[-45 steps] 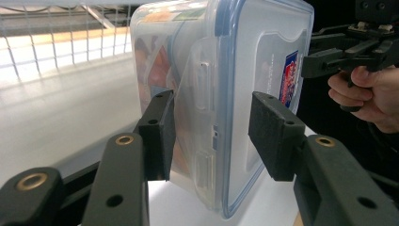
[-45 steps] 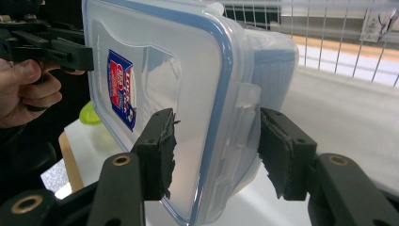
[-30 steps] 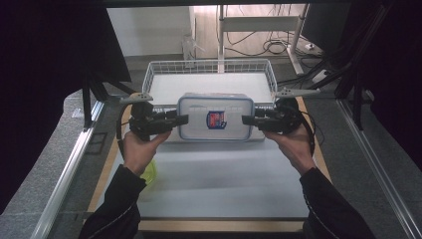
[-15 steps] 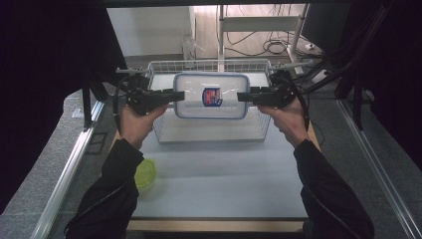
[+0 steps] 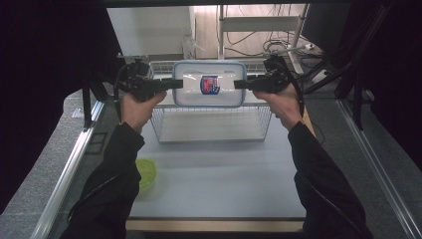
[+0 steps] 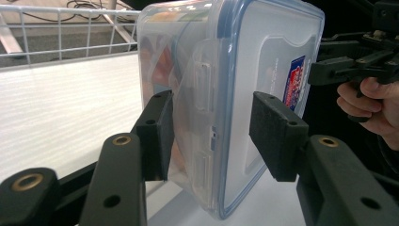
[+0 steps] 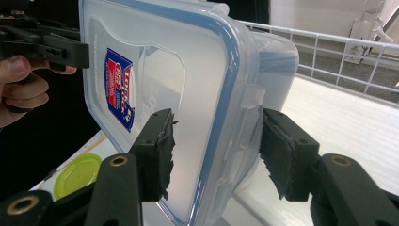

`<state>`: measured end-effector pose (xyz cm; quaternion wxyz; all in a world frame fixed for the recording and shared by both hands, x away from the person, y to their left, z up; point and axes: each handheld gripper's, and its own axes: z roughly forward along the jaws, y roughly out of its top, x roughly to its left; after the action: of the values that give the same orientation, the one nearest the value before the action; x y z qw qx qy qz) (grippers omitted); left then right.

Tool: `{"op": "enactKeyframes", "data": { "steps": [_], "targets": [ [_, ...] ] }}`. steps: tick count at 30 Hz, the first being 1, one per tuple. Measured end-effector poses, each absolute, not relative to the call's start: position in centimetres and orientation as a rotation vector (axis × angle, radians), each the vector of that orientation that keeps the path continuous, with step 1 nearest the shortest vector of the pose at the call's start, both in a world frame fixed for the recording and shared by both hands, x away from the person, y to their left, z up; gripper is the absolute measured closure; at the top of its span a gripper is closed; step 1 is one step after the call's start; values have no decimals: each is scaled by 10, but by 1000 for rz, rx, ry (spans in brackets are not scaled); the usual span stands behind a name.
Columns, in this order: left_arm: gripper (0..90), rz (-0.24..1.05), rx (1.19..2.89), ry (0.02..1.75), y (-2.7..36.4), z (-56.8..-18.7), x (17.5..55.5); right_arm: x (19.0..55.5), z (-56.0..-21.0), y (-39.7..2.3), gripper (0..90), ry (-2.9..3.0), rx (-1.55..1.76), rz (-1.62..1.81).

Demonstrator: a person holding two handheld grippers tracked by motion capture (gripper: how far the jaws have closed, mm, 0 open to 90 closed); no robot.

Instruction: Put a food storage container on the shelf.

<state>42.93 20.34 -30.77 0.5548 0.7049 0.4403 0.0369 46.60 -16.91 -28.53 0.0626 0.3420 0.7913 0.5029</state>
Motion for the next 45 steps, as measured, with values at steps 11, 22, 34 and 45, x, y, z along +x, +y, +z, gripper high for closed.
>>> {"op": "enactKeyframes", "data": {
  "steps": [11,22,34,45],
  "targets": [
    [483,138,1706,993,201,-314,437,481,-285,-171,466,2394,1024,1528],
    [367,271,1793,996,184,-311,441,488,-290,-170,432,2356,1050,1565],
    [274,360,1826,981,174,-315,442,487,-293,-165,377,2317,1034,1527],
    [186,349,1825,992,174,-321,447,486,-299,-163,388,2309,1011,1392]
  ]
}}
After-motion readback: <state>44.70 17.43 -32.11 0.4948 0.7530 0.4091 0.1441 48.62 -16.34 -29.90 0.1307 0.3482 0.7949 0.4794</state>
